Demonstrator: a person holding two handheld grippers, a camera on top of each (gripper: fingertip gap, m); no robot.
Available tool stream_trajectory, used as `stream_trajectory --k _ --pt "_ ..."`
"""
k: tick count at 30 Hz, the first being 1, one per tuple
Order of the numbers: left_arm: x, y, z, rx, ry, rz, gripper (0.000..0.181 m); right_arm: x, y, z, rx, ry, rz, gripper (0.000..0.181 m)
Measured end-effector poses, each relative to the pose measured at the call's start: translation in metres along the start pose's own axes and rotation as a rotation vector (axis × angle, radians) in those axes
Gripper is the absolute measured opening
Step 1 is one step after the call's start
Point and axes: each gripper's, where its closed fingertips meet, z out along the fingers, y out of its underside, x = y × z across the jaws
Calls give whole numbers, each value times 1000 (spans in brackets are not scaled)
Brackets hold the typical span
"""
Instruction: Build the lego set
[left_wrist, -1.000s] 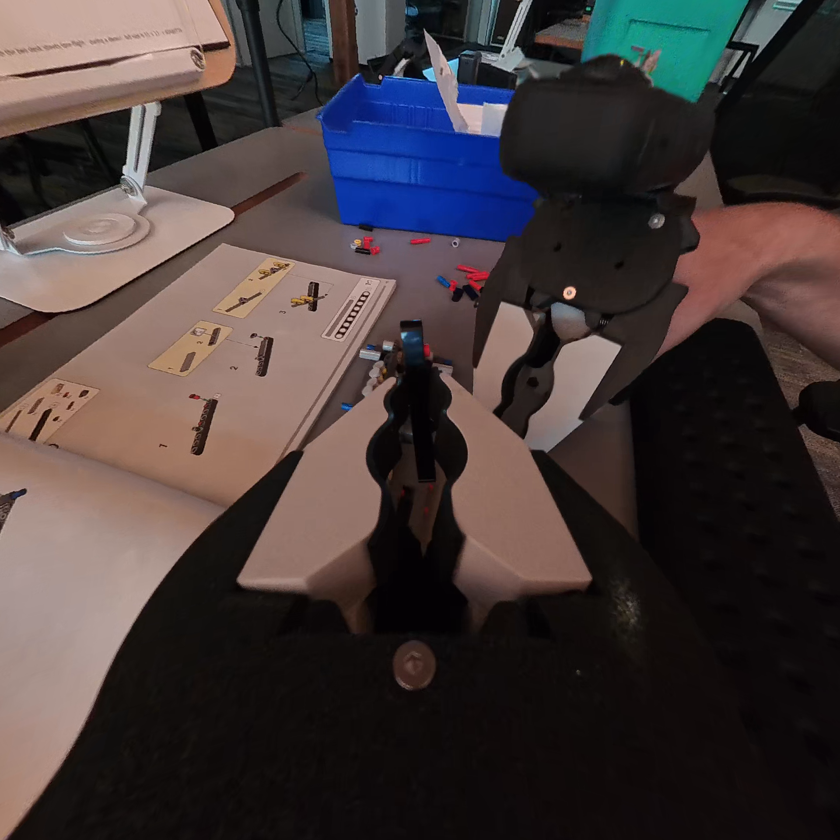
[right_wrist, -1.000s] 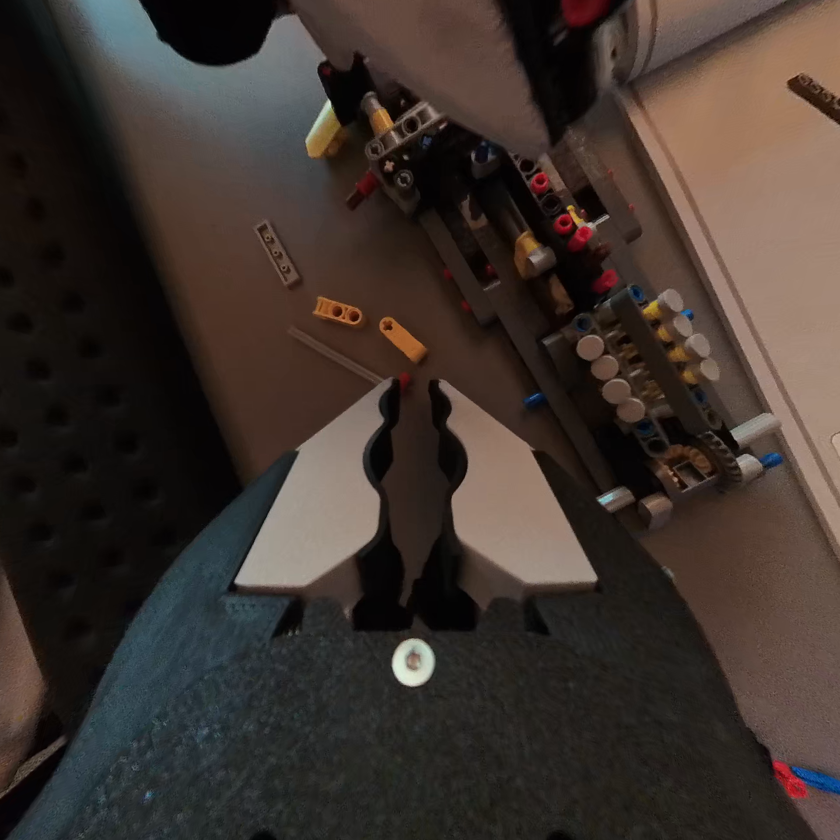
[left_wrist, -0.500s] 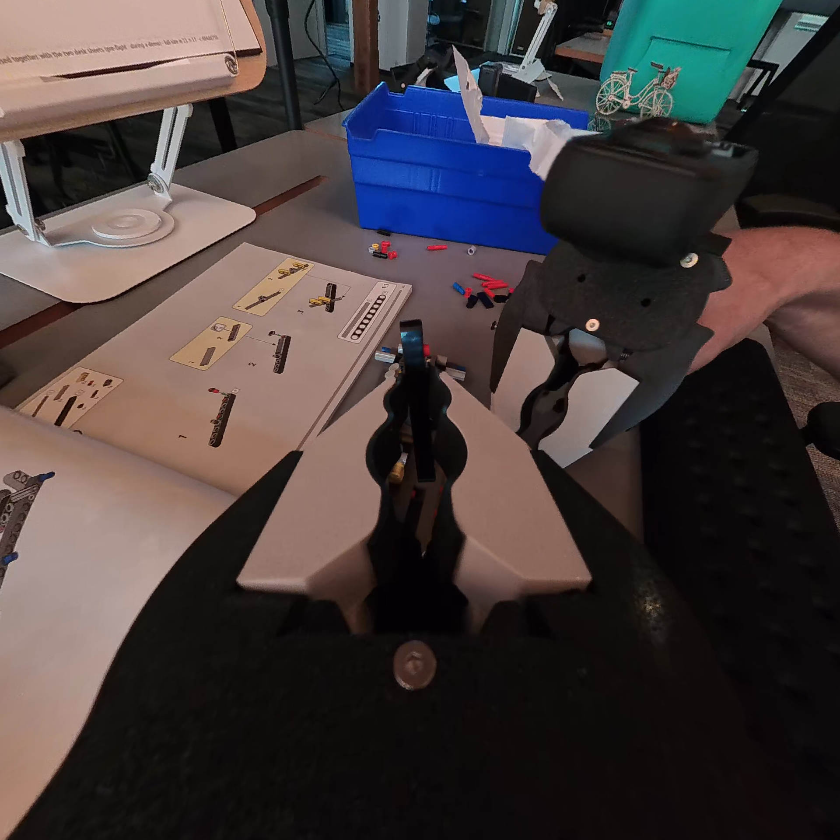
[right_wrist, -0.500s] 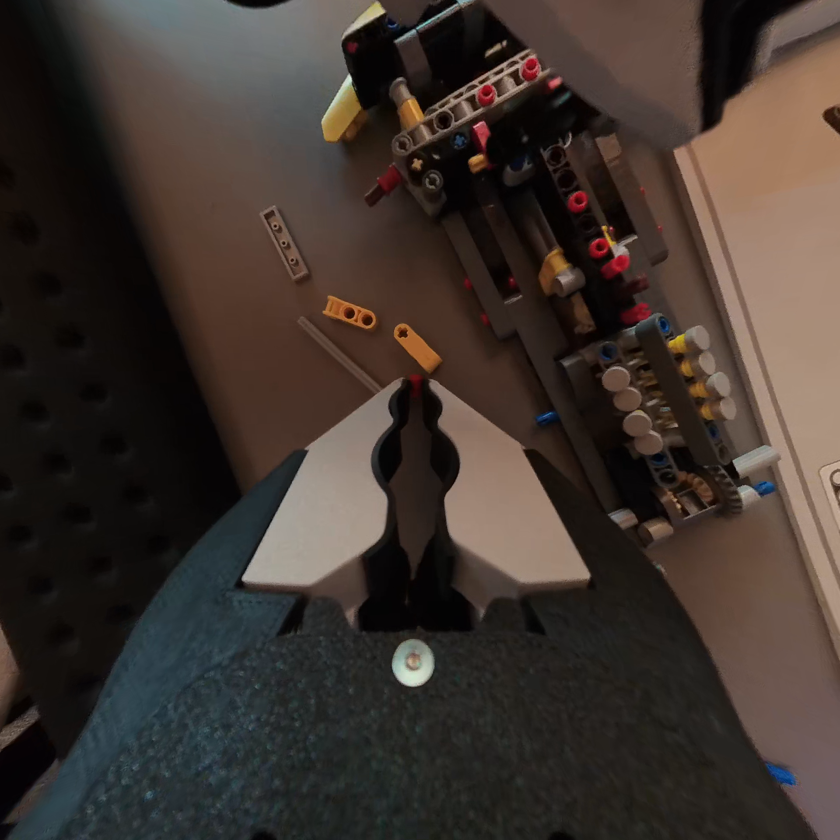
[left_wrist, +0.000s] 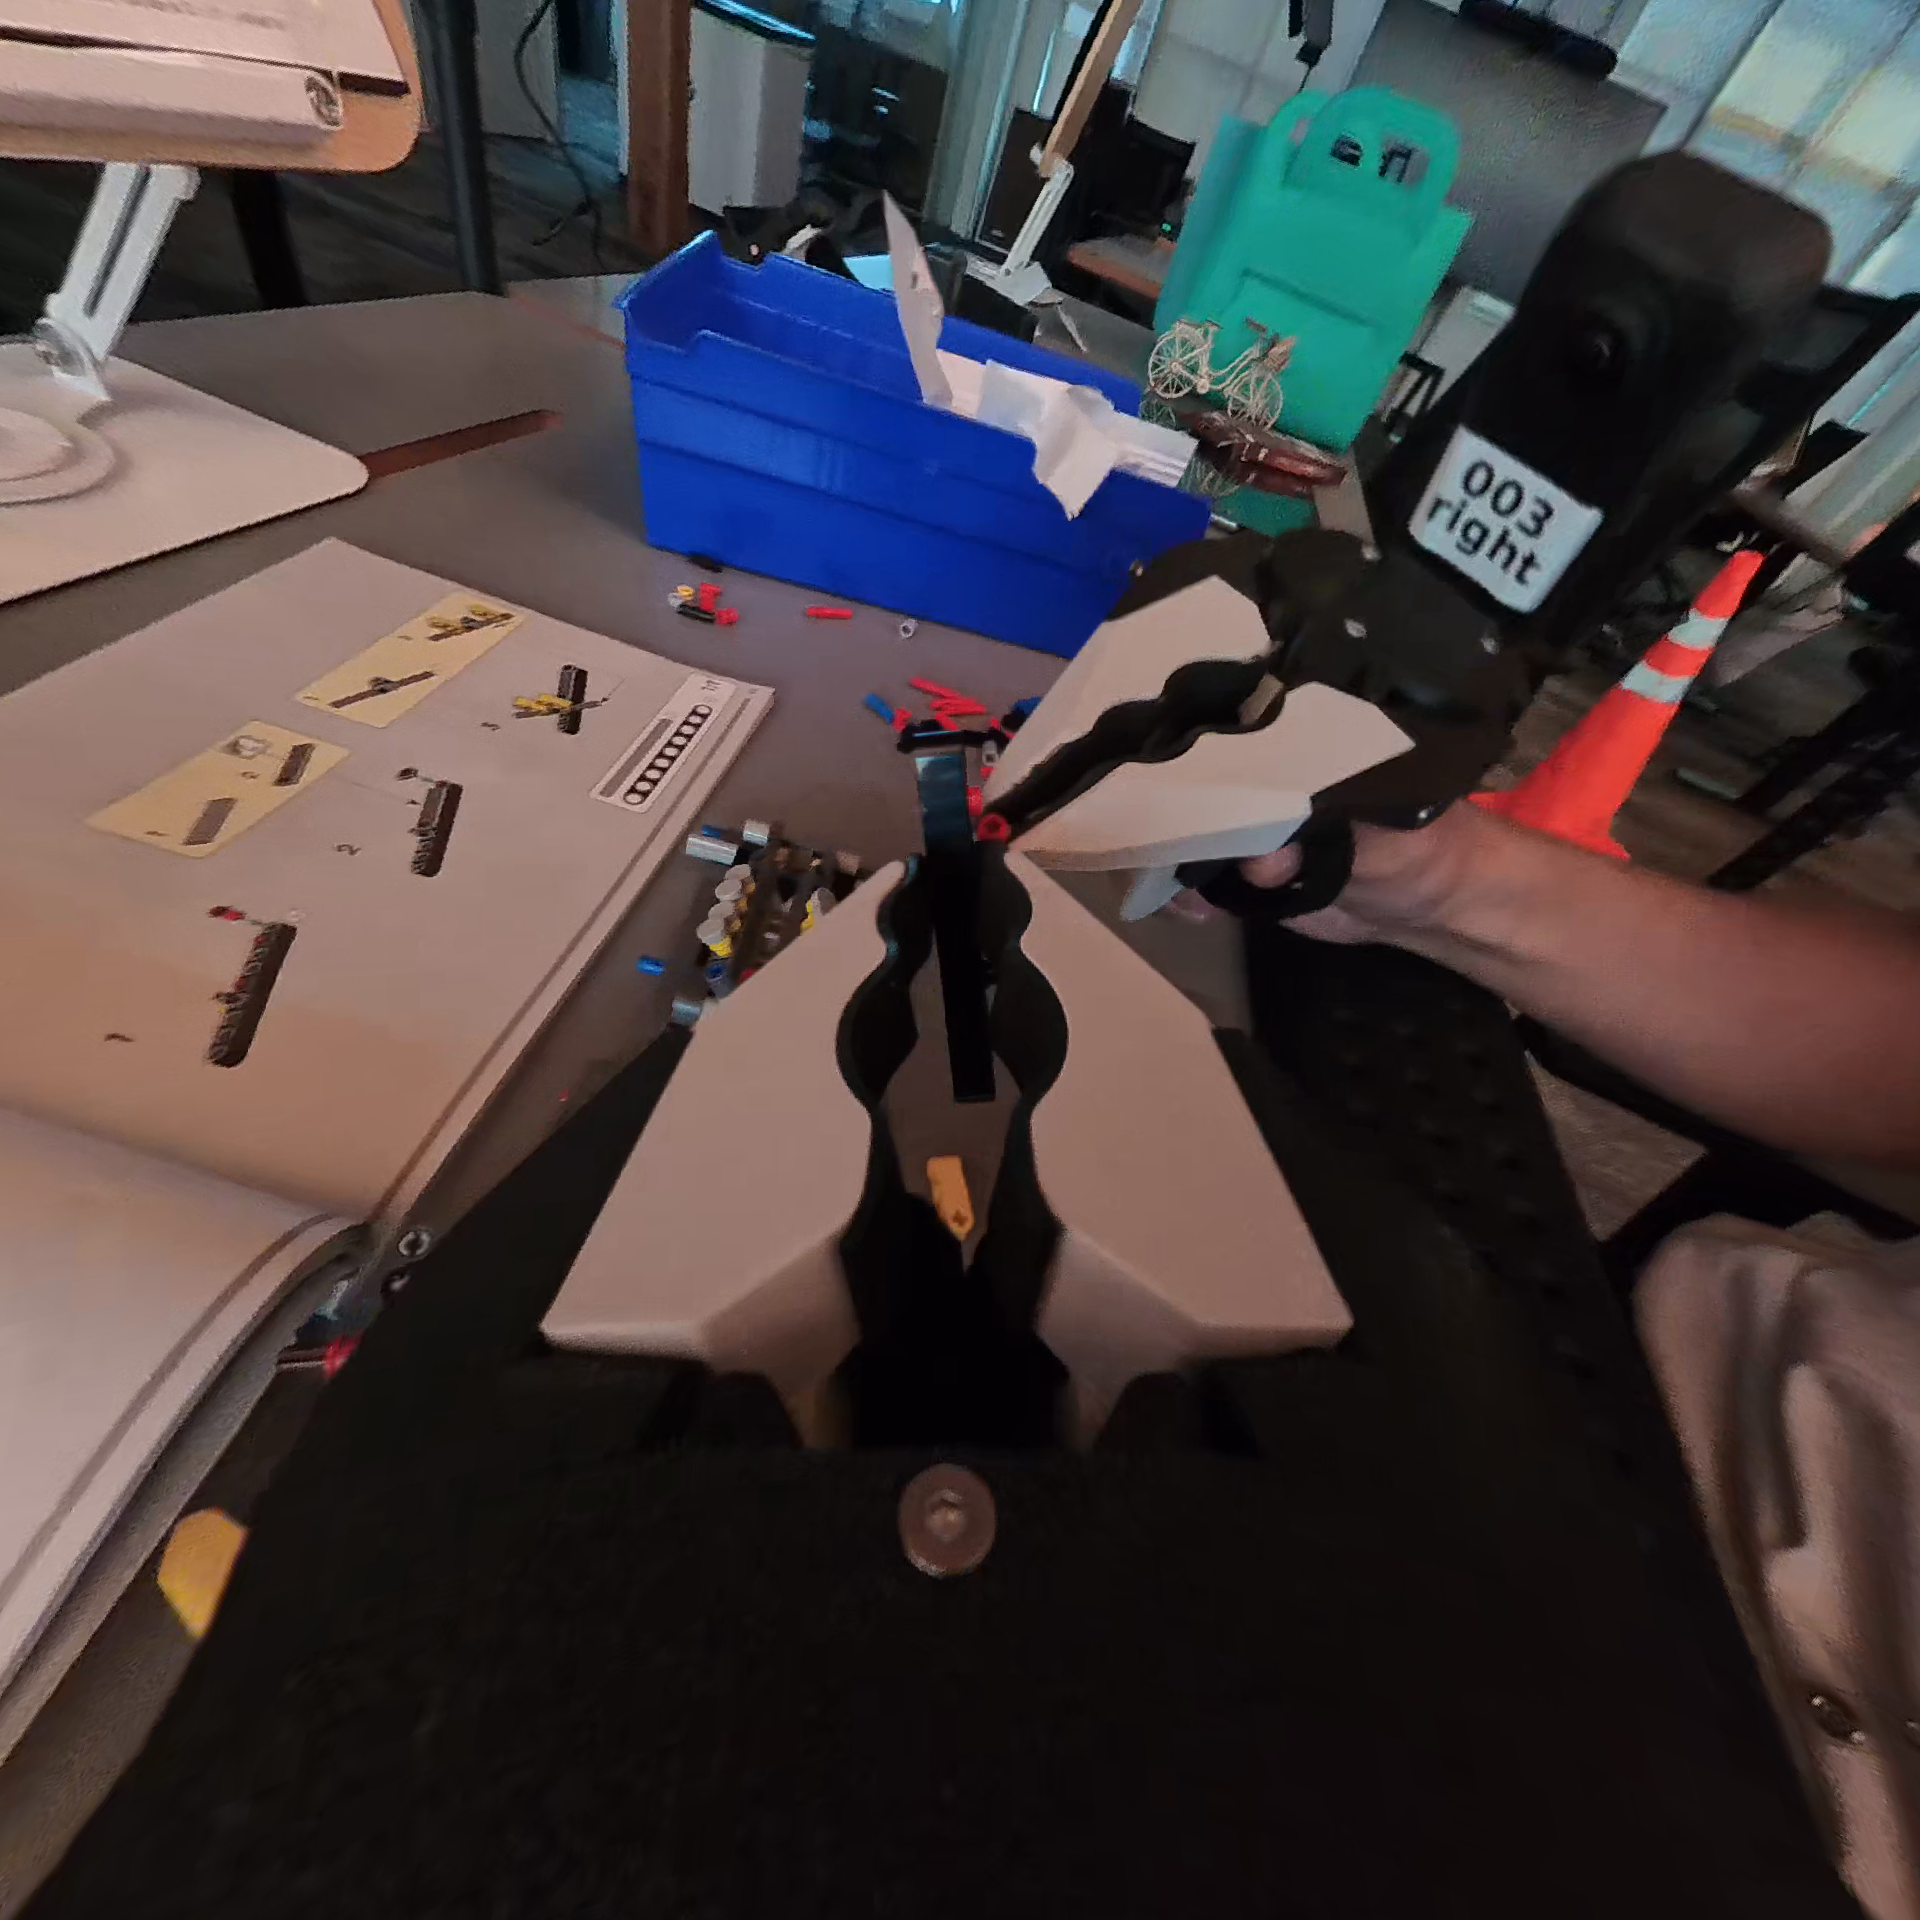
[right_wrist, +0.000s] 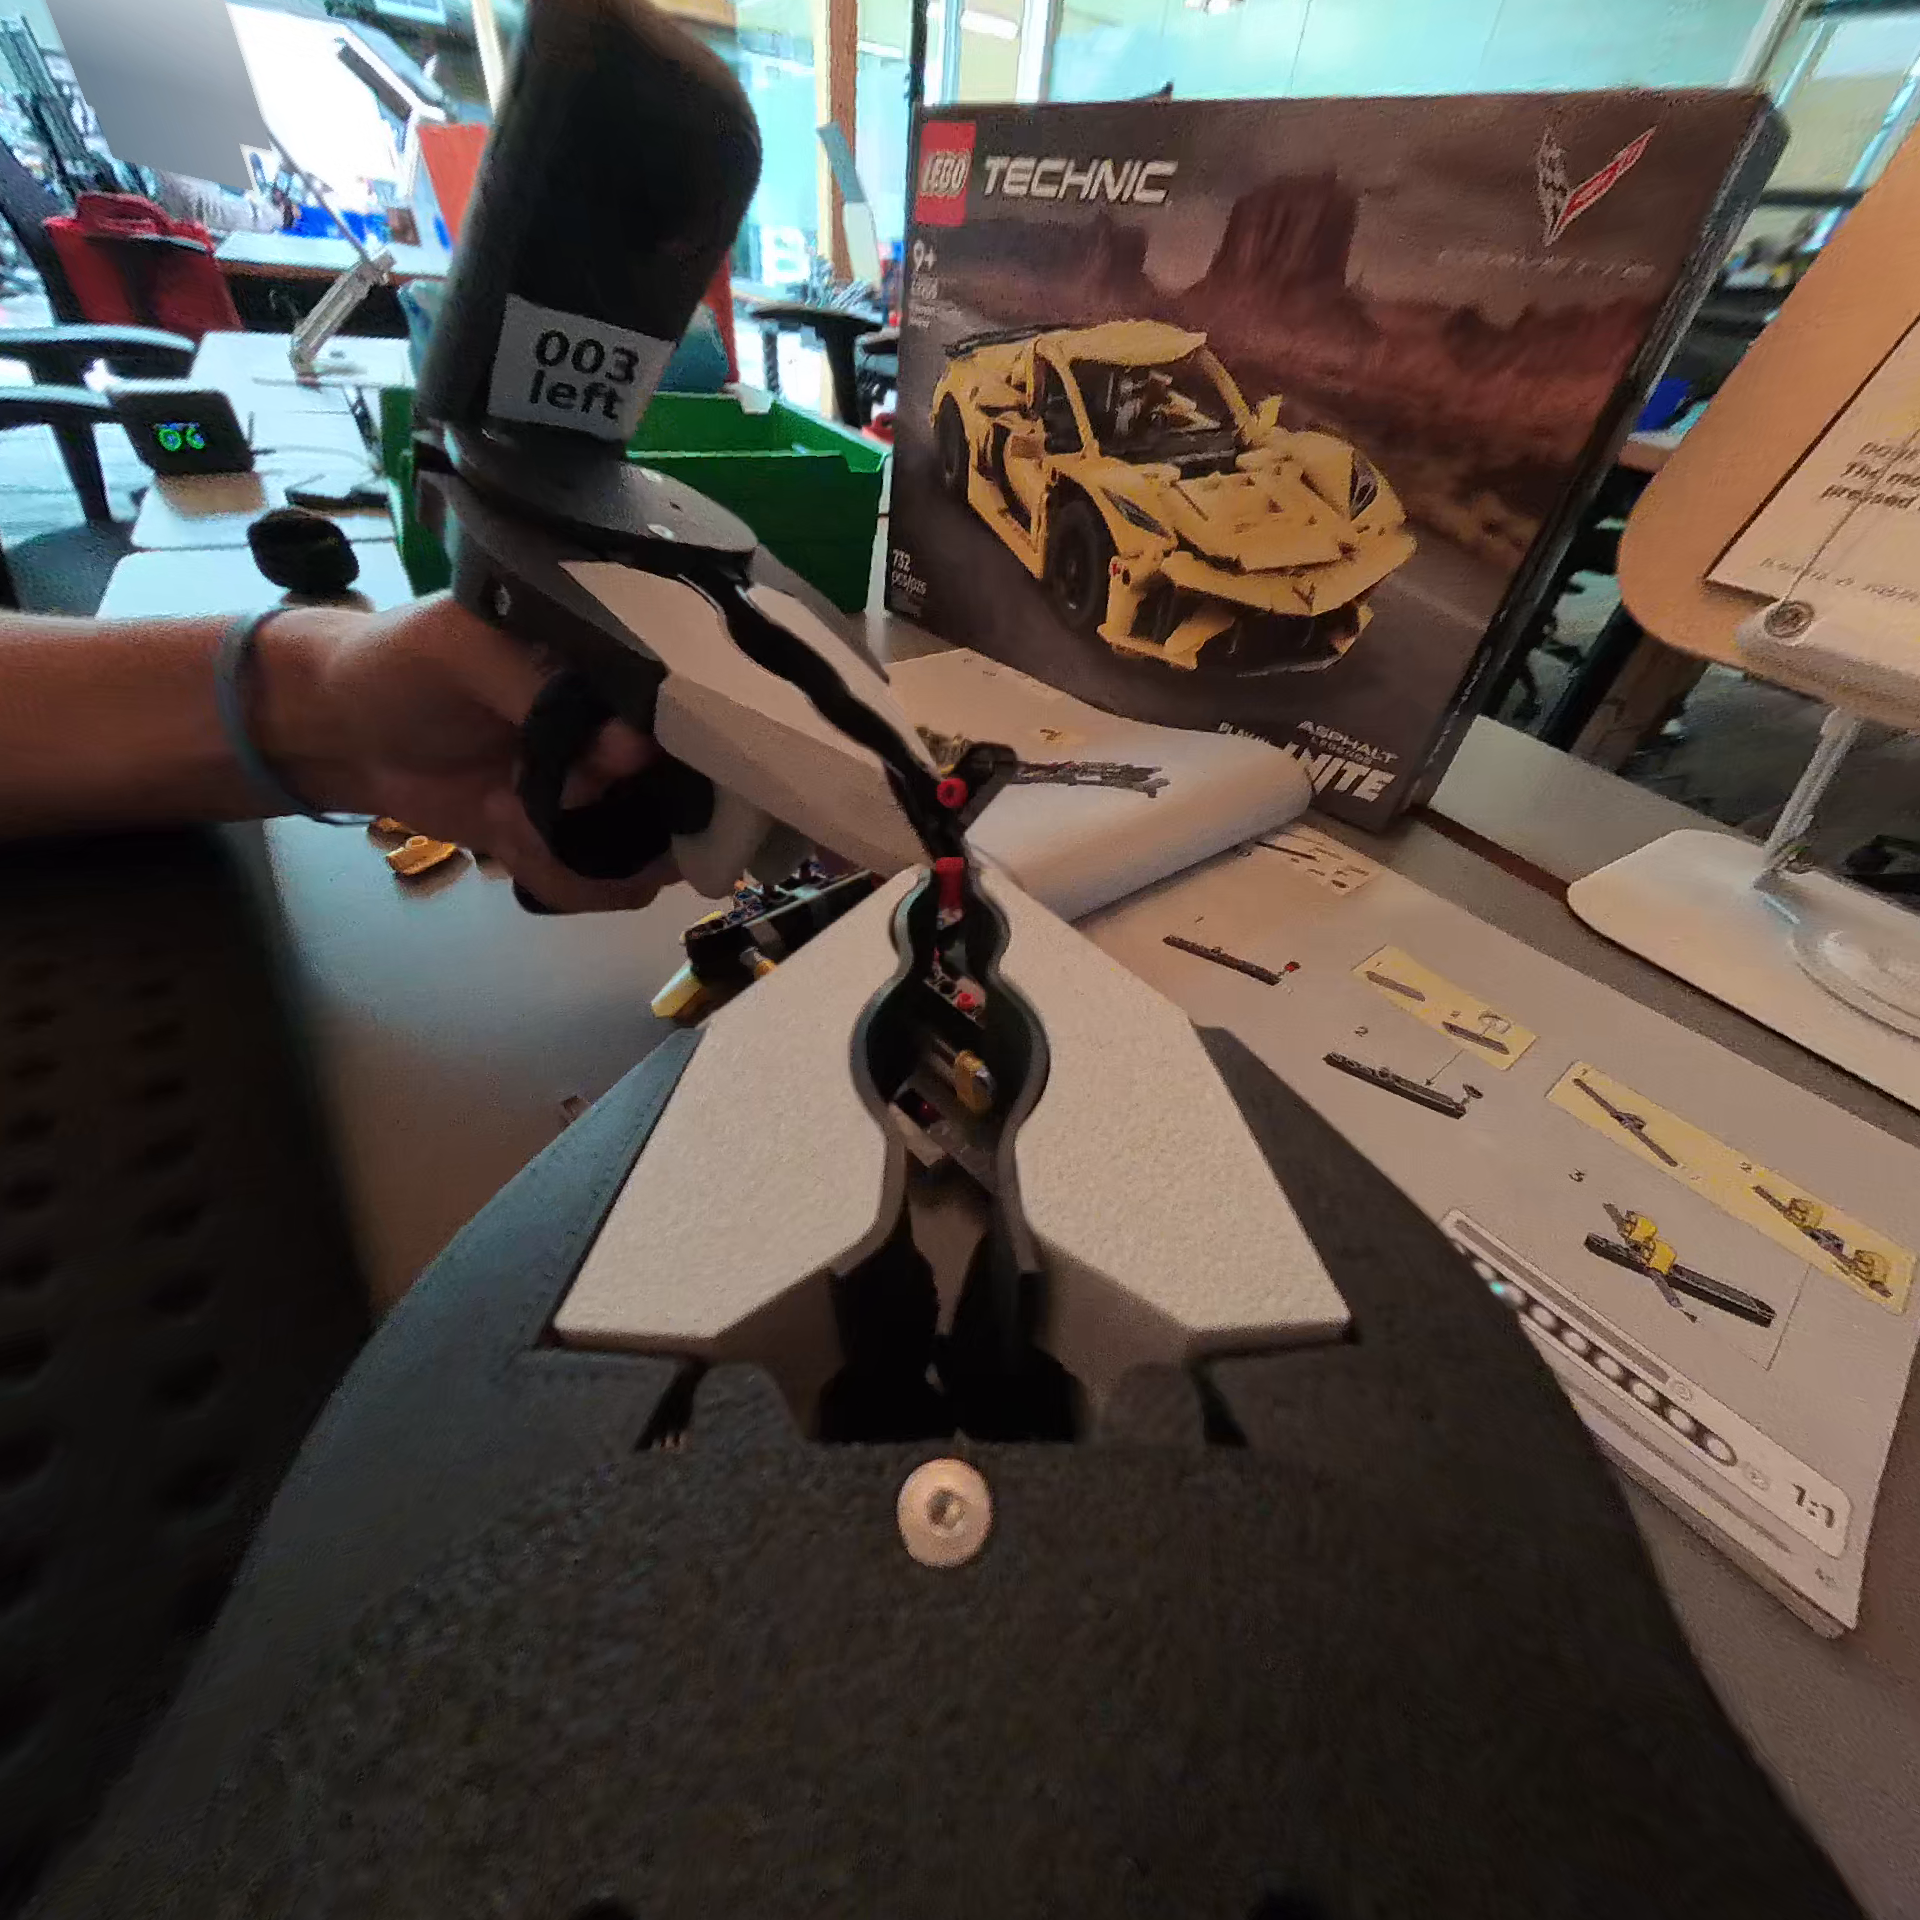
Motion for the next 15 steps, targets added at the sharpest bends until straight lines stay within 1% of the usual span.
stream_trajectory --k 3,6,9,12,15 --pt "2 -2 -1 17 27 -23 6 -1 -3 -1 15 -8 4 3" --pt "2 -4 -2 25 26 -11 6 1 0 -1 -2 -16 6 3" --pt "1 -3 -2 23 23 -13 6 1 -5 -3 37 -26 42 3" --pt "4 -3 0 24 27 1 6 1 -9 -3 79 -61 152 3" --pt "4 -7 0 50 -21 73 6 6 -9 -1 117 -98 364 3"
